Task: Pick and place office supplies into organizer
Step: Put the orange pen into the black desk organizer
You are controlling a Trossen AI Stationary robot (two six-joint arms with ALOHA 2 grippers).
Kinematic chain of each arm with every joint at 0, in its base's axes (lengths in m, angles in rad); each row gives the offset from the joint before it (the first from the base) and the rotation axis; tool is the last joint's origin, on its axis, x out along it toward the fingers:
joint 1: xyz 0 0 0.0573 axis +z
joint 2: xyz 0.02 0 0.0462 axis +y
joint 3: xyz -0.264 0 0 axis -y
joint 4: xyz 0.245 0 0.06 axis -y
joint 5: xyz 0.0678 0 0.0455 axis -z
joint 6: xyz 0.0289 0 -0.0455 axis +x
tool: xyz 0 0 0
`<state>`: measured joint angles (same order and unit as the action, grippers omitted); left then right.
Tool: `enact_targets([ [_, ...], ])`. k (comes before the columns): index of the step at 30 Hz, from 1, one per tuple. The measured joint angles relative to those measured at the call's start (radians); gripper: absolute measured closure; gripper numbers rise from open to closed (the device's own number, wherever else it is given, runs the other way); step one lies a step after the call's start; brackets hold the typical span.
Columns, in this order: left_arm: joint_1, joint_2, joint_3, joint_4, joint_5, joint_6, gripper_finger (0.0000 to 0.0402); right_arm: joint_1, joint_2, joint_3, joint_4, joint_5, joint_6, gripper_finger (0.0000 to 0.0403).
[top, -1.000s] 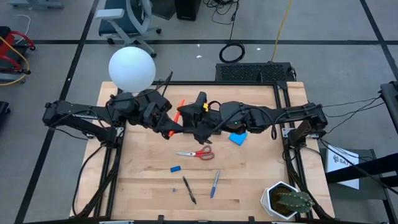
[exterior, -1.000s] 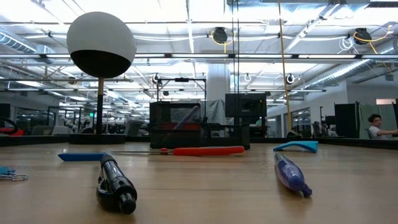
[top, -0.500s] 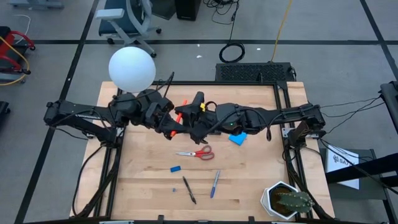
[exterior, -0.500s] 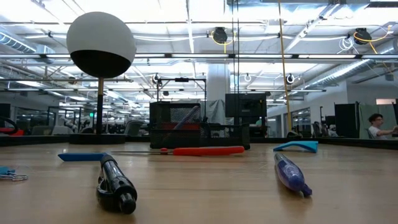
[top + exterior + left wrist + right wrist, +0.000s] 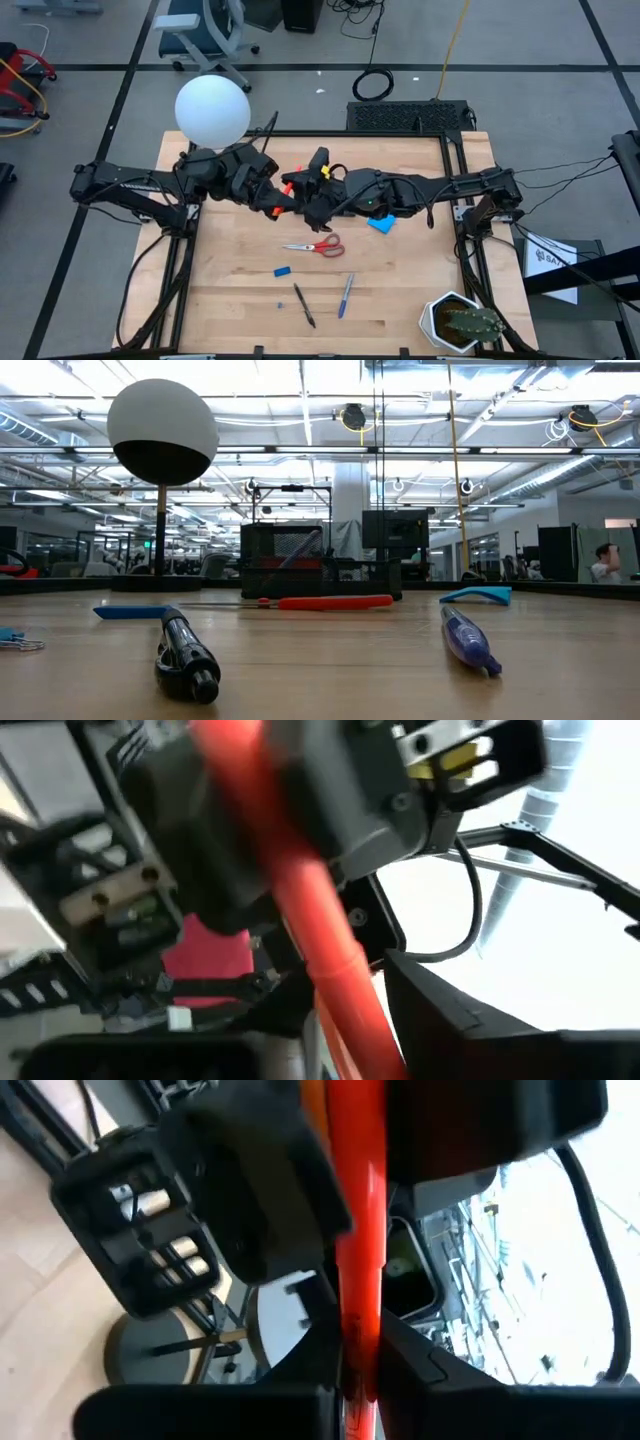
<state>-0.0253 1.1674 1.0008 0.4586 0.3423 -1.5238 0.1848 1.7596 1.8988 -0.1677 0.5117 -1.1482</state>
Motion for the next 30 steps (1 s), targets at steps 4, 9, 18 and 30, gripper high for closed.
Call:
enact_targets([
  [4,0.013,-0.001,0.0,-0.007,0.003,0.031,0.0249,0.001,0.0,0.0,0.004,-0.003,0.038,0.038],
  [9,0.043,-0.006,0.0,-0.017,0.025,0.084,0.0208,0.007,0.0,0.0,0.018,0.015,0.078,0.038],
  [18,0.123,-0.084,0.0,-0.171,0.04,0.213,0.0183,0.012,-0.005,0.0,0.006,0.08,0.138,0.038],
  [30,0.213,-0.277,-0.003,-0.447,-0.139,0.412,0.0181,0.009,-0.007,0.003,0.014,0.092,0.46,0.038],
])
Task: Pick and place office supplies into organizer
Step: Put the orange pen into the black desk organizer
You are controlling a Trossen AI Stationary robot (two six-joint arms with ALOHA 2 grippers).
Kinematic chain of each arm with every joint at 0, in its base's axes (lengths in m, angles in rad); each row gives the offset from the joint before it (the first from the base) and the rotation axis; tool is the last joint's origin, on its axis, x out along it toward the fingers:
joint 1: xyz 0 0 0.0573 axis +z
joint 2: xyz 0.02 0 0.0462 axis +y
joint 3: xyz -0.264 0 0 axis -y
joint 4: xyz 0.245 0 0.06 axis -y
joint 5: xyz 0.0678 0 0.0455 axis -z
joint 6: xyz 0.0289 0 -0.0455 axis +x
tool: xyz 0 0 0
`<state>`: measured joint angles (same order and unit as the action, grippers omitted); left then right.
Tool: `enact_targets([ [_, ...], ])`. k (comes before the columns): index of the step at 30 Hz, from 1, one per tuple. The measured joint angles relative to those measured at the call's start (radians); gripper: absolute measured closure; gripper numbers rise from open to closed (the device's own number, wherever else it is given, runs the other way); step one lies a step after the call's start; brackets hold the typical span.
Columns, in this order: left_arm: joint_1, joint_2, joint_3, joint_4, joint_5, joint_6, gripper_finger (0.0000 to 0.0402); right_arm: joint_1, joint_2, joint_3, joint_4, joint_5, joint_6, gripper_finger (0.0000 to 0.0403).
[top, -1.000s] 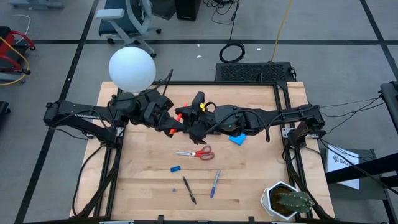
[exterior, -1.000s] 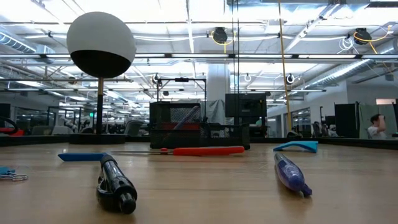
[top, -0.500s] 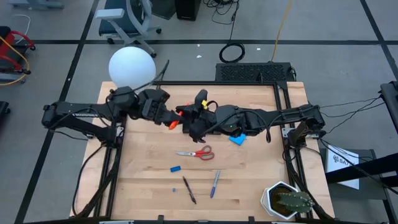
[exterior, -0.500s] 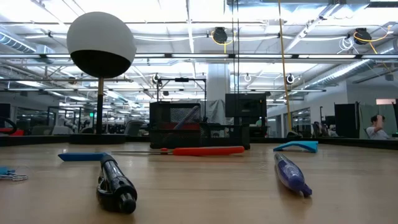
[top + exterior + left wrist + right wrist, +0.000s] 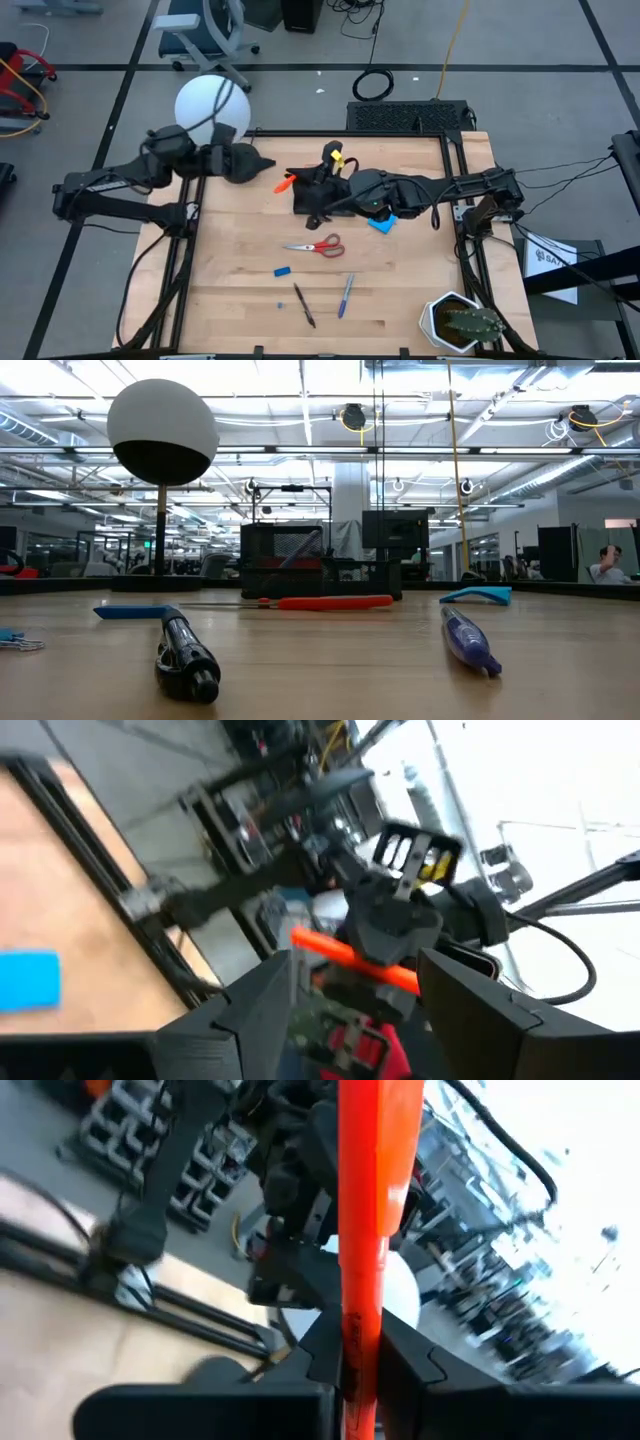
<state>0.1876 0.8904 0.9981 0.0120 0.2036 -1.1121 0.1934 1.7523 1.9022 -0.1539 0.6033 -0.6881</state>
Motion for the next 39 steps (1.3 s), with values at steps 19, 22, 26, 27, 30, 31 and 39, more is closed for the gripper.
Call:
enact_targets([
  [19,0.008,-0.061,0.001,0.005,-0.153,0.172,0.0181,-0.123,0.001,-0.16,0.125,-0.108,0.466,0.038],
  [22,0.007,-0.062,0.0,0.005,-0.153,0.197,0.0181,-0.133,0.002,-0.234,0.218,-0.115,0.533,0.038],
  [26,0.008,-0.061,0.001,0.005,-0.142,0.223,0.0181,-0.142,0.003,-0.293,0.305,-0.134,0.592,0.038],
  [27,0.008,-0.061,0.001,0.005,-0.14,0.228,0.0181,-0.143,0.003,-0.302,0.315,-0.135,0.609,0.038],
  [30,0.007,-0.062,0.001,0.002,-0.136,0.237,0.0181,-0.151,0.003,-0.329,0.338,-0.137,0.624,0.038],
  [31,0.006,-0.062,0.001,-0.005,-0.134,0.241,0.0181,-0.154,0.003,-0.338,0.353,-0.137,0.625,0.038],
  [39,-0.016,-0.061,0.0,-0.044,-0.145,0.273,0.0181,-0.202,0.003,-0.362,0.395,-0.19,0.669,0.038],
])
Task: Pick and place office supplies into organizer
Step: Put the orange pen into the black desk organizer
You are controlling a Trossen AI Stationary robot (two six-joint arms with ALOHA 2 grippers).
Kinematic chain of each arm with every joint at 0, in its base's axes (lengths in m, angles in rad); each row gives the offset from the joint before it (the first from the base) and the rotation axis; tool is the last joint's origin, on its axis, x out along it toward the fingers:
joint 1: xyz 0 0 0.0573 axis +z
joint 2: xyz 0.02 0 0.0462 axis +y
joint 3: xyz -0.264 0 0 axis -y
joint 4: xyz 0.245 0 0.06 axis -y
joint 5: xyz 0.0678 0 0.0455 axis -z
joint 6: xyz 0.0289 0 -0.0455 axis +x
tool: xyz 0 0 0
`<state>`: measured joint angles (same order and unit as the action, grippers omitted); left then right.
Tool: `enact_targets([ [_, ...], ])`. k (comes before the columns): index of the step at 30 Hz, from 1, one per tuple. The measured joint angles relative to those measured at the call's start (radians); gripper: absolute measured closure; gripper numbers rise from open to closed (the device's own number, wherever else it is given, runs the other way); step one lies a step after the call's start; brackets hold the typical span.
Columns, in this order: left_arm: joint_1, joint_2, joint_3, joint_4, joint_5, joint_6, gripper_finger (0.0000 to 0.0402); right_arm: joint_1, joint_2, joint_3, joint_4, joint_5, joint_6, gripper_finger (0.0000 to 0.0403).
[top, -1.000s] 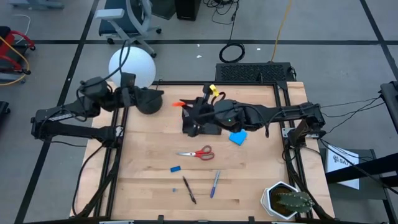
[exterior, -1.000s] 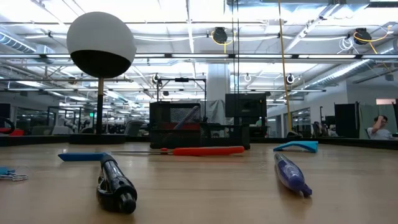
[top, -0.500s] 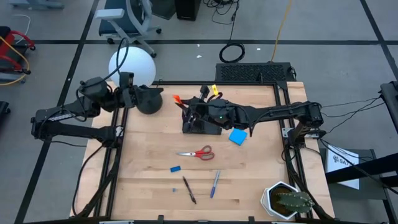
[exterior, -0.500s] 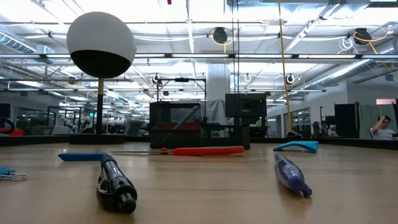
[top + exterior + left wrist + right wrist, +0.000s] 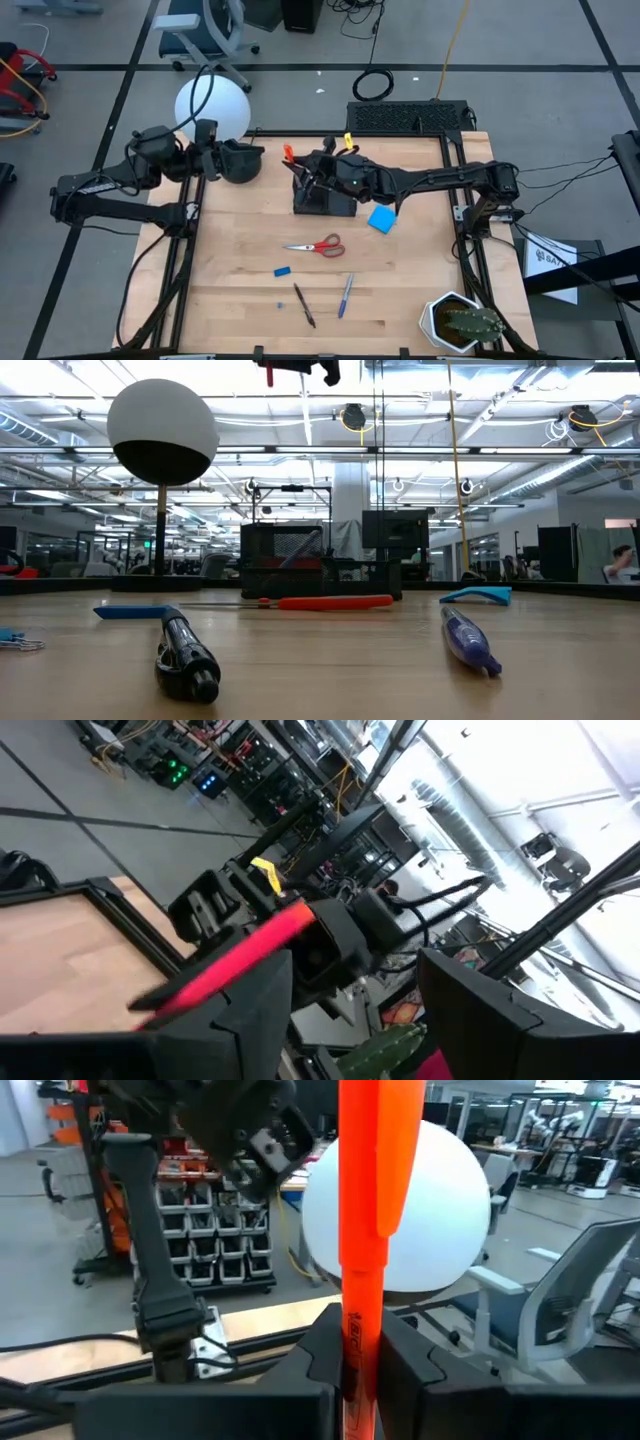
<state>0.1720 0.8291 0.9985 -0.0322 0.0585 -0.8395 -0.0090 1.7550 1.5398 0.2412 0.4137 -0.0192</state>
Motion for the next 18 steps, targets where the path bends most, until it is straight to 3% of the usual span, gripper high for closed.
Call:
enact_targets([
  [18,-0.005,0.0,0.0,-0.001,-0.016,0.029,0.0181,-0.075,-0.001,-0.032,0.048,-0.082,0.007,0.038],
])
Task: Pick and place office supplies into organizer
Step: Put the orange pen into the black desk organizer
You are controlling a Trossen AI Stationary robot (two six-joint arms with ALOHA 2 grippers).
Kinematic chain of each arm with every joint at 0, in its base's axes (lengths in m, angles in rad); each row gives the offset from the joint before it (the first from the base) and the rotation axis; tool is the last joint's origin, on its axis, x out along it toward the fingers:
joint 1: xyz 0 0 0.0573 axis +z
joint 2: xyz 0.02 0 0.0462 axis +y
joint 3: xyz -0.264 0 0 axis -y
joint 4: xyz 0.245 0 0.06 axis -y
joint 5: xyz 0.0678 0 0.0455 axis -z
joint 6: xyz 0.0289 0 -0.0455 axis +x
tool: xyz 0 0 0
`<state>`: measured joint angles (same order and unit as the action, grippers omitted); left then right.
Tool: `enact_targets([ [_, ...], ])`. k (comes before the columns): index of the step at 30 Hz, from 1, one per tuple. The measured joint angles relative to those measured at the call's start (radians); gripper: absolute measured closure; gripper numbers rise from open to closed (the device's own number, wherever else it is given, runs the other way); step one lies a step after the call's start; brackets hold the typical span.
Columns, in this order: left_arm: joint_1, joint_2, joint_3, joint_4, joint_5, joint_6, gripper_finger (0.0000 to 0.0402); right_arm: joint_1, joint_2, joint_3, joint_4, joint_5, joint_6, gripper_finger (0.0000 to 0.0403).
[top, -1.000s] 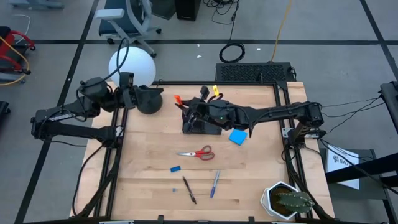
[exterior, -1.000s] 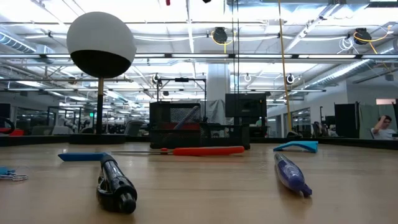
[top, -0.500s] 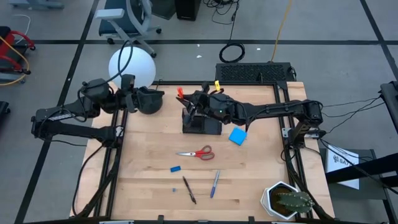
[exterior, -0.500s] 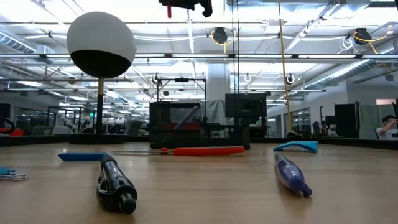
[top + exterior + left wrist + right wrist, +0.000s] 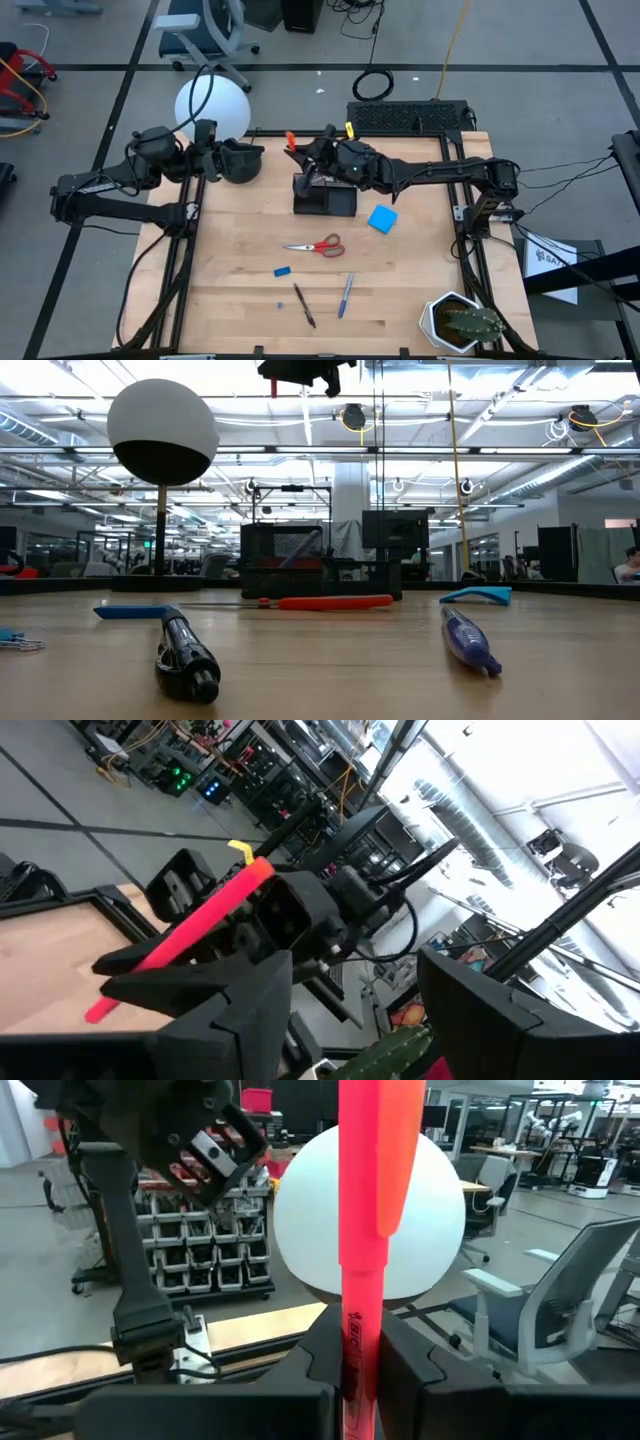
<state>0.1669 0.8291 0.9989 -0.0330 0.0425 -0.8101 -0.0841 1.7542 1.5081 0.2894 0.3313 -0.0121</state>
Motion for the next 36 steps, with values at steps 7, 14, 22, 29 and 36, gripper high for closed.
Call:
enact_targets([
  [7,0.0,0.0,0.0,0.0,-0.019,0.005,0.0181,-0.003,0.0,-0.134,0.157,0.0,0.083,0.038],
  [14,0.0,0.002,0.0,-0.001,-0.028,0.016,0.0181,-0.007,0.0,-0.198,0.165,0.002,0.103,0.038],
  [22,0.0,0.002,0.0,-0.001,-0.048,0.023,0.0181,-0.039,0.0,-0.298,0.278,0.002,0.161,0.038],
  [29,0.0,0.002,0.0,-0.001,-0.053,0.022,0.0181,-0.067,0.0,-0.405,0.361,0.001,0.213,0.038],
  [36,0.0,0.008,0.0,0.0,-0.068,0.015,0.0181,-0.076,0.013,-0.419,0.35,-0.05,0.21,0.038],
])
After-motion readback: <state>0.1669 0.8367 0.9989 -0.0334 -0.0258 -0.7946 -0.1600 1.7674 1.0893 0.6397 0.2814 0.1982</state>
